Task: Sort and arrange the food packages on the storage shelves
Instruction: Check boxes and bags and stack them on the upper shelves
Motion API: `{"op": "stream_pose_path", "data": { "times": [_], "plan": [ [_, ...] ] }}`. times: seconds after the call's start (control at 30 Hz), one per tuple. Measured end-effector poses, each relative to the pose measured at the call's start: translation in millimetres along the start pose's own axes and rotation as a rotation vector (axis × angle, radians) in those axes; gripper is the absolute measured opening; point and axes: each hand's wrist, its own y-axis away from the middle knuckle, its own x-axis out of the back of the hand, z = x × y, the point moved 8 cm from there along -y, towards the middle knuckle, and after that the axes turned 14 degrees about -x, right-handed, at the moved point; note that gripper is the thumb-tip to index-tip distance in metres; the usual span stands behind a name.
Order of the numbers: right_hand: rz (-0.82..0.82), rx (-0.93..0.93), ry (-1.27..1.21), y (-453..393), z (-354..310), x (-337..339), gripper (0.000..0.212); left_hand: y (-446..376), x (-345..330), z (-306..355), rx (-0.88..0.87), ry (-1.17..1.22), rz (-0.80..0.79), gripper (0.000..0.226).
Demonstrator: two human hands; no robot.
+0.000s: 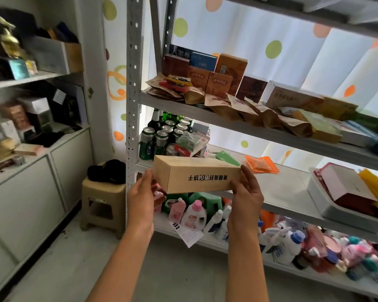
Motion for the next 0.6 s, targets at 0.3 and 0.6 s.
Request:
{"op": "stream_pose_path", "data": {
  "times": [0.3, 0.6],
  "plan": [
    [0.009, 0.018, -0.037, 0.3, 11.6, 1.7, 0.035, 11.3, 3.0, -2.4, 0.047, -0.010, -0.110, 0.048],
    [0.059, -0.030, -0.111, -5.6, 13.7, 9.5, 0.038, 6.8, -0.8, -10.9, 0.059, -0.022, -0.240, 0.043]
  ]
}}
